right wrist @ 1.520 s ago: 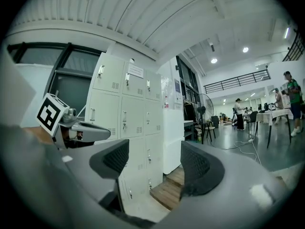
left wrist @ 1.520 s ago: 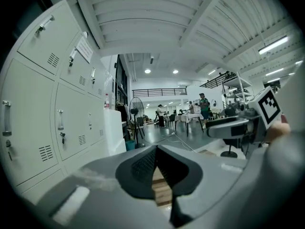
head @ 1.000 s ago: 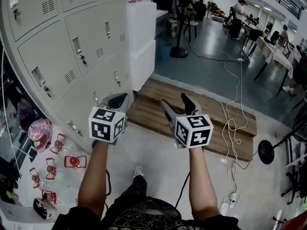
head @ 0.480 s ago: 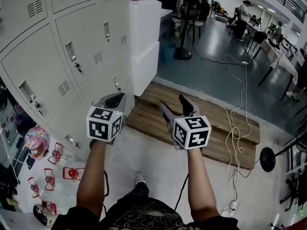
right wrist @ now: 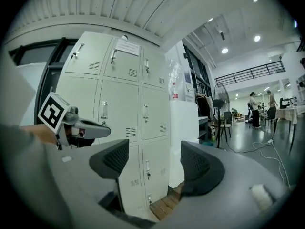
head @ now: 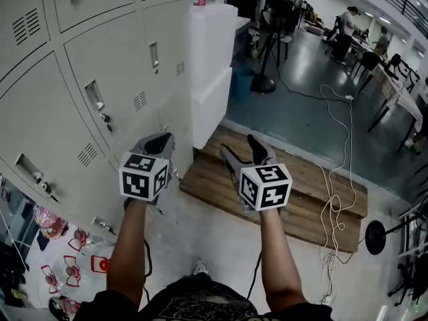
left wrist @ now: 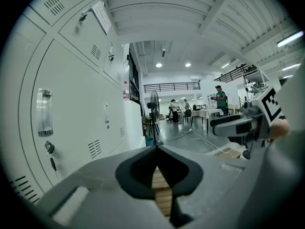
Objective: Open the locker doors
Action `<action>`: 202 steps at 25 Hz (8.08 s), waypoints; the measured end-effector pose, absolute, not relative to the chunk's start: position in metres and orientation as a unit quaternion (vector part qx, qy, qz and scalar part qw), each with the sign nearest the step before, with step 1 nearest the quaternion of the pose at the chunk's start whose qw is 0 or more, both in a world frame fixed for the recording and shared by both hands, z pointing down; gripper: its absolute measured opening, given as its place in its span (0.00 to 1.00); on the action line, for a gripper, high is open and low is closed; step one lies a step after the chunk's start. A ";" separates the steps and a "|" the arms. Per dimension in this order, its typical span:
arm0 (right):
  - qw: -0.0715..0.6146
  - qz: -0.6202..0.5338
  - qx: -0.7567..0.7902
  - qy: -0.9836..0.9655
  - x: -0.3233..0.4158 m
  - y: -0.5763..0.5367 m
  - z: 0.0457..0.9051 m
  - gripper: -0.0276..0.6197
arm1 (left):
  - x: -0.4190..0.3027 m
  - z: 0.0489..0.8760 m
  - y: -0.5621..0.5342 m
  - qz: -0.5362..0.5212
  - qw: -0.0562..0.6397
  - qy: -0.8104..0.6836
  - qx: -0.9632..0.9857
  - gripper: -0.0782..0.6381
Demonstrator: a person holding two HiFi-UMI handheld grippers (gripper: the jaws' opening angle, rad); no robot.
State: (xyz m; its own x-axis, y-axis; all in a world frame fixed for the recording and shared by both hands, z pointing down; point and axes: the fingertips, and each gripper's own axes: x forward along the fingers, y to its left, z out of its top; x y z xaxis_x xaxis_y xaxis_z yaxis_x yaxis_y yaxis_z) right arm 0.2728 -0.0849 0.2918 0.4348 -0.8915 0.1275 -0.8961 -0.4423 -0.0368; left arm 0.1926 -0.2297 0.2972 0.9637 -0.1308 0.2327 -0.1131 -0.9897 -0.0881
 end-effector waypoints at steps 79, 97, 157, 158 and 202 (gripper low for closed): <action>0.028 0.020 0.409 -0.912 0.063 -0.467 0.228 0.52 | -0.027 0.284 -0.394 -0.103 -0.022 0.525 -0.845 0.11; 0.022 0.005 0.466 -0.884 0.088 -0.425 0.226 0.40 | 0.018 0.282 -0.394 -0.085 -0.015 0.426 -0.901 0.11; -0.058 -0.002 0.589 -0.806 0.341 -0.278 0.220 0.24 | 0.278 0.287 -0.327 -0.088 -0.007 0.207 -0.974 0.12; -0.059 -0.002 0.590 -0.805 0.346 -0.277 0.219 0.23 | 0.282 0.287 -0.326 -0.088 -0.007 0.209 -0.974 0.11; -0.071 -0.006 0.623 -0.779 0.441 -0.271 0.214 0.20 | 0.293 0.271 -0.319 -0.084 0.001 0.314 -0.946 0.11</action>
